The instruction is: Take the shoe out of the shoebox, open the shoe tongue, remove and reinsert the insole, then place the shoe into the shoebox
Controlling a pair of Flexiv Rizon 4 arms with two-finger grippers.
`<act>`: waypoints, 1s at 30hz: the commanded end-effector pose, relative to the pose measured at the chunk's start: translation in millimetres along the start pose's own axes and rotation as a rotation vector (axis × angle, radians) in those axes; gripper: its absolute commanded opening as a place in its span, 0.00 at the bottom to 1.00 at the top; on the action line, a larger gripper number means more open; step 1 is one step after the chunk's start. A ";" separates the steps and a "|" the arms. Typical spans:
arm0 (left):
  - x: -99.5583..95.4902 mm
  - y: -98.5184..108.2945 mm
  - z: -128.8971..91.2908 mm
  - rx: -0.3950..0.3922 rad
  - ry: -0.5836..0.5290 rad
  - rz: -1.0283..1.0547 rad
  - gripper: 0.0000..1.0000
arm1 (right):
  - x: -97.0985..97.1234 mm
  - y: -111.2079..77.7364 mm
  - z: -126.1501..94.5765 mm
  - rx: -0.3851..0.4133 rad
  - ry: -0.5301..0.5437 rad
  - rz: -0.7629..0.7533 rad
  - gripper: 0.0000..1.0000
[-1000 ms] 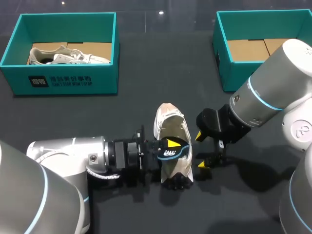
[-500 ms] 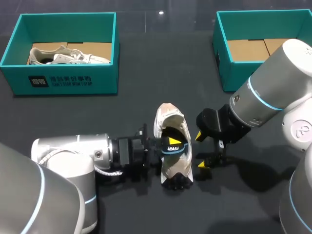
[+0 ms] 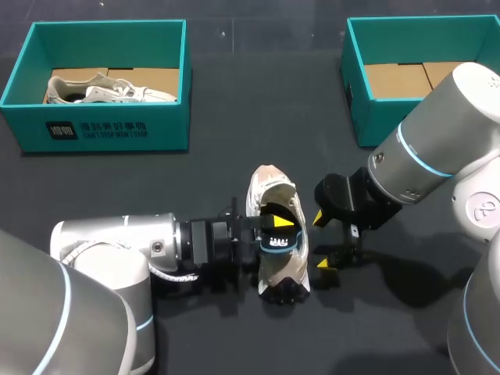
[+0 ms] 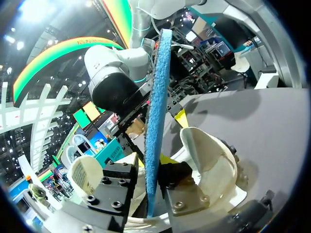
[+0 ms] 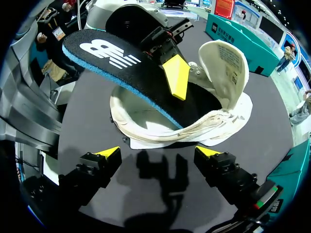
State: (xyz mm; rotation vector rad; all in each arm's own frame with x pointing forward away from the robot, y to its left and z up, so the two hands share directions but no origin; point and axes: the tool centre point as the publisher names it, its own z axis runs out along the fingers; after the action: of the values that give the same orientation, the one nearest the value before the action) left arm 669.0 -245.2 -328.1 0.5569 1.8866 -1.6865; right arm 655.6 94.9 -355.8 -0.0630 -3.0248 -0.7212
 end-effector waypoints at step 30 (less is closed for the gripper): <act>6.4 10.2 1.0 -0.028 0.029 0.066 0.00 | 1.3 0.0 1.0 0.001 -0.003 0.000 1.00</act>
State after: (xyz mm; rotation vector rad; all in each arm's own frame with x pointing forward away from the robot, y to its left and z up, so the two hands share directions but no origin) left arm 664.1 -235.1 -335.9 0.6228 1.8788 -1.6155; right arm 655.6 94.9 -355.8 -0.0632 -3.0248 -0.7212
